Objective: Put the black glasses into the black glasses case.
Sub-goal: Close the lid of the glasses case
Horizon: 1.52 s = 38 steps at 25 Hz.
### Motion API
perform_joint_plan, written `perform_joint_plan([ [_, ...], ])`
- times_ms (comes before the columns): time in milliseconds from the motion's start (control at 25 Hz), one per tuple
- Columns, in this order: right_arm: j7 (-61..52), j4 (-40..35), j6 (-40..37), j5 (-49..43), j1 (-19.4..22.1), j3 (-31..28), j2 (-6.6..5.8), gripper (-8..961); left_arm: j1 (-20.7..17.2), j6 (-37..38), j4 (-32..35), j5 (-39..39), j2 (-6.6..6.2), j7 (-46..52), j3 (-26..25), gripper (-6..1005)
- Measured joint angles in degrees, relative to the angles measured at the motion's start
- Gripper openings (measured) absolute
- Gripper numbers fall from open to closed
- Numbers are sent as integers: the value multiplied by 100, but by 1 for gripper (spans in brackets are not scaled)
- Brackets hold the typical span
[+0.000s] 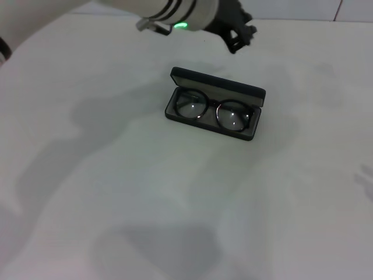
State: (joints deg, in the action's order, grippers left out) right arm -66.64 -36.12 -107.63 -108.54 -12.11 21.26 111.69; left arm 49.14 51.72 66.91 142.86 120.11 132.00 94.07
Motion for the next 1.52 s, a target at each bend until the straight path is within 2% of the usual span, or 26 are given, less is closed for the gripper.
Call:
perform_joint_plan([
  [160,-34,0,-45,1,-4,1,46,204,8,-211,-754,-563,-5,-352,-256,159],
  [320,-78,7,-49,7,-28,1,53,204,-26,-225,-1110,-1229,-6,-782,-356,157],
  [680,-113,16,-74,9,-106,1,51,204,-29,-213,-1549,-1386,-4,-905,-353,146],
  [1280,-112,53,-103,9,-133,10,30,204,-94,28,-1610,-1598,4,-933,-335,146],
  [1520,-112,54,-119,9,-149,10,19,204,-257,156,-1541,-1689,-1,-980,-338,145],
])
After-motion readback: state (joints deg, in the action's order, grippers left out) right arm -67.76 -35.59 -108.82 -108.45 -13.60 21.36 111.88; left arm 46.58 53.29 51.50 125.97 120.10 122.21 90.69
